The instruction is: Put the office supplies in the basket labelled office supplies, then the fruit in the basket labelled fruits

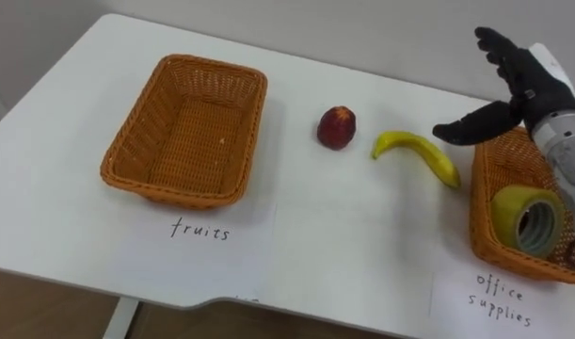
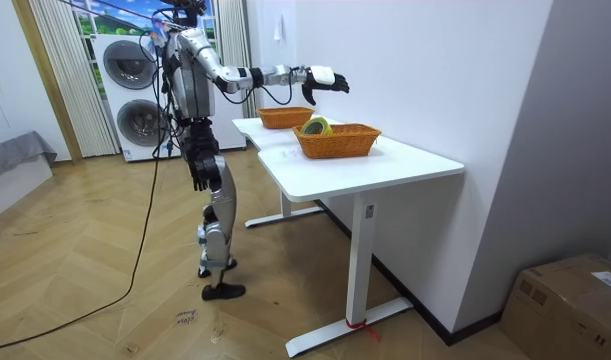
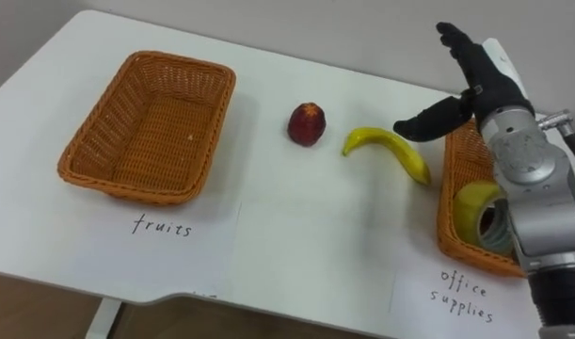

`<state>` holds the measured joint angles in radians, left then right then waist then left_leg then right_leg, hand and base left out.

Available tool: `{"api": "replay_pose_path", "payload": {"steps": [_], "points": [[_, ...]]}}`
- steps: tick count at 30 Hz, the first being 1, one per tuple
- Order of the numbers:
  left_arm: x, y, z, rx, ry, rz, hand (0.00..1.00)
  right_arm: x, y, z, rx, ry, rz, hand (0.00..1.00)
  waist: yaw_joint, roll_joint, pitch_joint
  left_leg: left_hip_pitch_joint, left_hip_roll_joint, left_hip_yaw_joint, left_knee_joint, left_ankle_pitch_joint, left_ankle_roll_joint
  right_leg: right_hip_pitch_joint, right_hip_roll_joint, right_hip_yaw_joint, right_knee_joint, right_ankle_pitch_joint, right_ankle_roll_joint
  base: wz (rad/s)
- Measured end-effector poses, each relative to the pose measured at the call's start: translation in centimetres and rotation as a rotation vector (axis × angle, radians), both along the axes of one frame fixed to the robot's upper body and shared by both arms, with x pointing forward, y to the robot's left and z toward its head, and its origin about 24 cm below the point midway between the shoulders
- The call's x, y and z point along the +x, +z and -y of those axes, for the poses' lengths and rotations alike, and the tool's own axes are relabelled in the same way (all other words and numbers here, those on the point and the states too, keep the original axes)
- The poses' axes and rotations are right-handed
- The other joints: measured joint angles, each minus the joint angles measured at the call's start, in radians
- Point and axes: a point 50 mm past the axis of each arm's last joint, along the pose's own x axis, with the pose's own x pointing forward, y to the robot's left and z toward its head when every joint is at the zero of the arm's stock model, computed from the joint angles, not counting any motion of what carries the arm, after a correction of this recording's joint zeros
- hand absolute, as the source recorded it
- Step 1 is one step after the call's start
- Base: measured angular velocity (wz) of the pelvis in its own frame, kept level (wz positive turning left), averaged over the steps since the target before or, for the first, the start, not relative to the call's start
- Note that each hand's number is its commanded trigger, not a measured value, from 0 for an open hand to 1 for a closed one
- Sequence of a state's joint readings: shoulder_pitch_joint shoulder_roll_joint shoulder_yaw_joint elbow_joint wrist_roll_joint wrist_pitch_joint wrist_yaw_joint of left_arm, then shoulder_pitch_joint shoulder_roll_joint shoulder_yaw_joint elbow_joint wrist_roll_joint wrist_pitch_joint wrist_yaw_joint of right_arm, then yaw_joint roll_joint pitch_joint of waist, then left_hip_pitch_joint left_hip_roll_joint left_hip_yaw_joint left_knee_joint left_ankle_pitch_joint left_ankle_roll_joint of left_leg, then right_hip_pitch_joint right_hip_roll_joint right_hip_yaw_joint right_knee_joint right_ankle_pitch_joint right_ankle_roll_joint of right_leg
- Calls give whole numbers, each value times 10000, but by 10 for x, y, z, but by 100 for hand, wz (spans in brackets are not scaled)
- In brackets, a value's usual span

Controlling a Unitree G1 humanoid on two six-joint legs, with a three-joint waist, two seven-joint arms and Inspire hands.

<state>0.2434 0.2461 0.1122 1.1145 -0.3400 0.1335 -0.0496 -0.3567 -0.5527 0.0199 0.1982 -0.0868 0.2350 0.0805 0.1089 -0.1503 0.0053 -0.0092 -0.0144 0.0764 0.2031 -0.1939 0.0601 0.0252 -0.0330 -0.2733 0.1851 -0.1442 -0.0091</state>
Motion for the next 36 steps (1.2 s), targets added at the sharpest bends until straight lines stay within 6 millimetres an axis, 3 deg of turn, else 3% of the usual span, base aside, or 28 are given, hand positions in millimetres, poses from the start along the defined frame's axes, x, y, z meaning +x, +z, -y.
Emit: {"api": "replay_pose_path", "payload": {"steps": [10,17,28,36], "points": [[-1,0,-1,40,-416,-286,0,0,-14,7,22,-218,-758,0,234,-169,-16,-64,-4,-50,12,1,-3,-68,-5,-38,2,-1,1,1],[18,3,0,65,-592,497,0,6,-31,5,-906,-210,-1682,0,463,-177,-16,-253,-1,-40,57,11,-11,-227,-9,-40,9,1,-2,0],[32,4,3,39,-1233,749,0,24,-34,4,-1346,-398,-2237,0,597,-175,-13,-831,-4,-276,302,21,-28,-610,-7,-276,13,5,-9,7],[41,4,1,-31,-979,950,0,32,-35,2,-1894,-352,-2593,0,613,-259,73,-1370,1,-374,417,52,-39,-1000,-10,-386,6,35,-57,3]]}}
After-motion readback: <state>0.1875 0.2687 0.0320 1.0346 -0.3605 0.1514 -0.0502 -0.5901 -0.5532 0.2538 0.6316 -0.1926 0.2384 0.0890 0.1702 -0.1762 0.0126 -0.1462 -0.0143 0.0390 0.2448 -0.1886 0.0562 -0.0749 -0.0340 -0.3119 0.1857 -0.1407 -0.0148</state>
